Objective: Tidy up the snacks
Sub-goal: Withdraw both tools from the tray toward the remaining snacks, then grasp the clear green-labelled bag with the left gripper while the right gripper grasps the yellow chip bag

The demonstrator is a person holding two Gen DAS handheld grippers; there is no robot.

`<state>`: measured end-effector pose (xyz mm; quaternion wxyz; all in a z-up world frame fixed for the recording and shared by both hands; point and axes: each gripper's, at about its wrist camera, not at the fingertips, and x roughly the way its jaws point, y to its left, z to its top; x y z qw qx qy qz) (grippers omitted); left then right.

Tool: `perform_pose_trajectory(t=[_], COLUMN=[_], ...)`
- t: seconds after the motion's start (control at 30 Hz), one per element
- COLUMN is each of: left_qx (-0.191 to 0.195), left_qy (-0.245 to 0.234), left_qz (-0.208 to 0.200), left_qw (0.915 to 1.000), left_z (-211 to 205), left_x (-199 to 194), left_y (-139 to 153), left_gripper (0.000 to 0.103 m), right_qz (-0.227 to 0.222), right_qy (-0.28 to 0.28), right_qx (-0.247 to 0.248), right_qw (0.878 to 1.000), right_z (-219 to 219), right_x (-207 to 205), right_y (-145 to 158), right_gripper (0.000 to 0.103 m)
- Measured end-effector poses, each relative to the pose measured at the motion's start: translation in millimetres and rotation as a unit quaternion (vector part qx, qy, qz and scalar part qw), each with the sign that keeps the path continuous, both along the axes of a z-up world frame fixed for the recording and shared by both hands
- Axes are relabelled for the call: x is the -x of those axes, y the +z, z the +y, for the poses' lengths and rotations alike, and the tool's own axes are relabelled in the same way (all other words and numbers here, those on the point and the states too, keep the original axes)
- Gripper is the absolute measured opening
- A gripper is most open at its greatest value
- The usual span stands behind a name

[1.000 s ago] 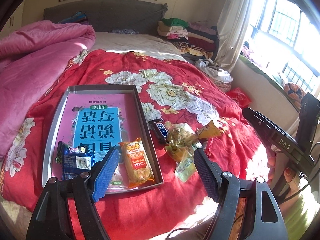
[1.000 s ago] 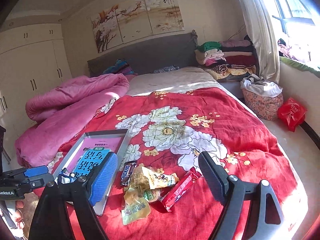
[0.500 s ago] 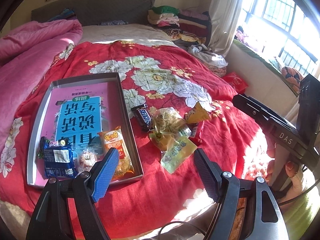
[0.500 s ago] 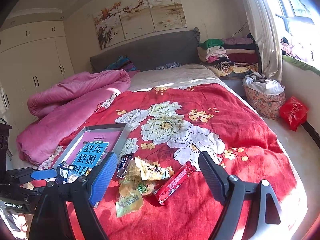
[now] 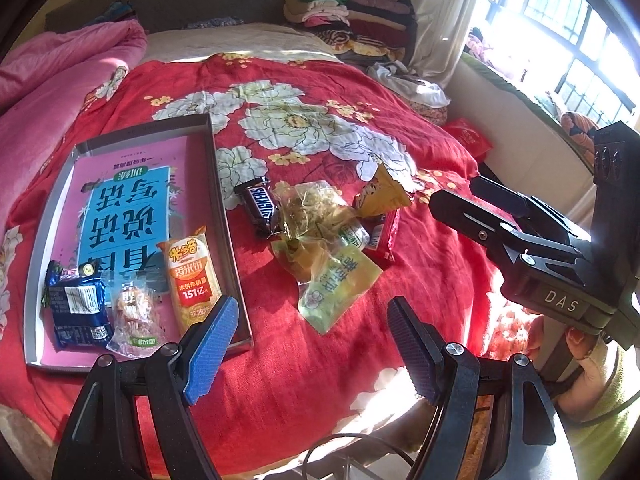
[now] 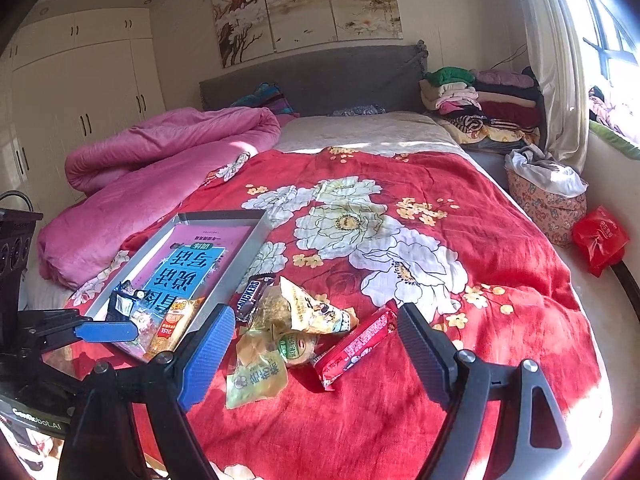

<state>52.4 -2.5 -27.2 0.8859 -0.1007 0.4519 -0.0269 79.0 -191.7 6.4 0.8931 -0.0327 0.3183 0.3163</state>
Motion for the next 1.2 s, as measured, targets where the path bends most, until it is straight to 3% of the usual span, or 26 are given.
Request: perform_pose_trajectory(t=[0.33,0.8,0.97,1.2], left_qx=[0.021,-0.001,0.008,0.023], left_qy=[0.003,0.002,0.007,0.018], left_qz=[0.020,0.058,0.052,0.066], left_qw=[0.9996,0.9983,0.9986,0.9974], left_z=[-1.0,-8.3,-5.5,0.1], left_x=[-15.7,-52.9,-59.0,-70.1], left_y=[-12.9,-47.2,-47.1,-54.6], left_gripper=[0.078,0.078,0.075,0.063], right_qz=[0.023,0.038,0.021,0.031], right_qy=[0.006,0.022,0.045,0.061], right_qx=[0.013,0.053,0.085,0.086], right_qw=[1.000,0.998,0.995,0.994], right_z=[2.0,6.3,21.2,30.6], right_x=[-11.6,-33.7,-37.2,-53.9], right_y=[-15.9,-38.7,-46.0,-56.3], right_gripper=[0.083,0.083,0.078,0.063])
